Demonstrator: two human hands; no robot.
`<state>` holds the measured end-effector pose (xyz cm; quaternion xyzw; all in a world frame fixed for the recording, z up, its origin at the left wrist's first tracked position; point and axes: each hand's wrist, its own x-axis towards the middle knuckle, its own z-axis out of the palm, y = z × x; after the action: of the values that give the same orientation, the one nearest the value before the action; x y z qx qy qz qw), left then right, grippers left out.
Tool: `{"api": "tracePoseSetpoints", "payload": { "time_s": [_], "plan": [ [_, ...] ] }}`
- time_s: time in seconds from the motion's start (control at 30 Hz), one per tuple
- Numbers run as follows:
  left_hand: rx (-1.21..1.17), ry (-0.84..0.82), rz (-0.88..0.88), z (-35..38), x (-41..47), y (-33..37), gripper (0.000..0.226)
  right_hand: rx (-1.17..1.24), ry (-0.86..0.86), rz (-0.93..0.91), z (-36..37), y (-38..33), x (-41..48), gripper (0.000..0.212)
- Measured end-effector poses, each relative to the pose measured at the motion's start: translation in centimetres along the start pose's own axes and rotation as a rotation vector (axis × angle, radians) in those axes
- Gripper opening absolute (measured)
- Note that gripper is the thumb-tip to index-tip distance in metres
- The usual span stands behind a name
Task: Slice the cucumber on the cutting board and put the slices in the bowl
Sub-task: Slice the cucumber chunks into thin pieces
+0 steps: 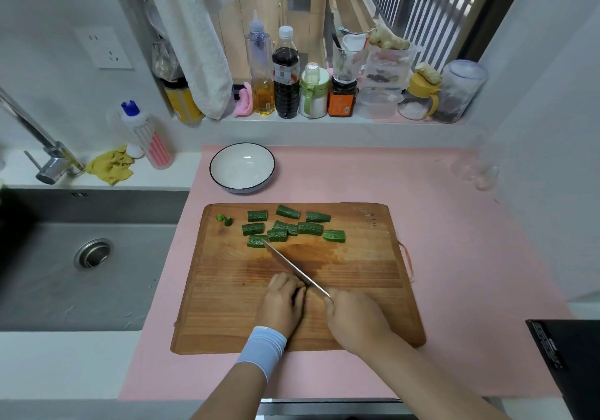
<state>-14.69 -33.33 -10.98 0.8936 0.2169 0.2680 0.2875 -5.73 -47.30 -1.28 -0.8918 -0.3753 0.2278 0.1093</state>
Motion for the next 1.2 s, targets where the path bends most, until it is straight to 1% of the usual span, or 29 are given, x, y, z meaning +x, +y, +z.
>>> {"api": "tracePoseSetpoints", "payload": {
  "time_s": [0.03,0.13,0.23,0.33,0.67,0.93,1.07,1.2],
  "plan": [
    [0.012,-0.002,0.02,0.0,-0.1,0.0,0.004,0.0,0.002,0.002,0.0,-0.1,0.2,0.027],
    [0.022,0.003,0.027,-0.2,-0.4,0.3,0.017,0.011,0.015,-0.001,-0.2,0.0,0.5,0.028],
    [0.025,0.029,-0.003,-0.2,-0.4,0.5,0.007,0.012,0.019,-0.007,-0.2,-0.1,0.3,0.027],
    [0.022,0.011,-0.038,-0.2,-0.2,0.4,0.017,0.009,0.031,-0.011,-0.2,-0.2,-0.2,0.028],
    [0.033,-0.009,-0.06,-0.3,-0.1,0.4,0.019,-0.019,0.073,-0.038,-0.5,0.9,-2.6,0.031],
    [0.029,0.013,-0.092,-0.1,-0.1,0.5,0.019,0.01,-0.002,-0.002,-0.1,0.4,-1.1,0.028],
    [0.027,0.017,-0.091,-0.1,-0.2,0.5,0.019,0.001,-0.005,0.005,0.3,-0.3,-0.2,0.027],
    [0.025,0.016,-0.094,-0.1,-0.1,0.5,0.02,-0.006,0.012,-0.003,0.0,-0.3,-0.3,0.03]
  ]
}}
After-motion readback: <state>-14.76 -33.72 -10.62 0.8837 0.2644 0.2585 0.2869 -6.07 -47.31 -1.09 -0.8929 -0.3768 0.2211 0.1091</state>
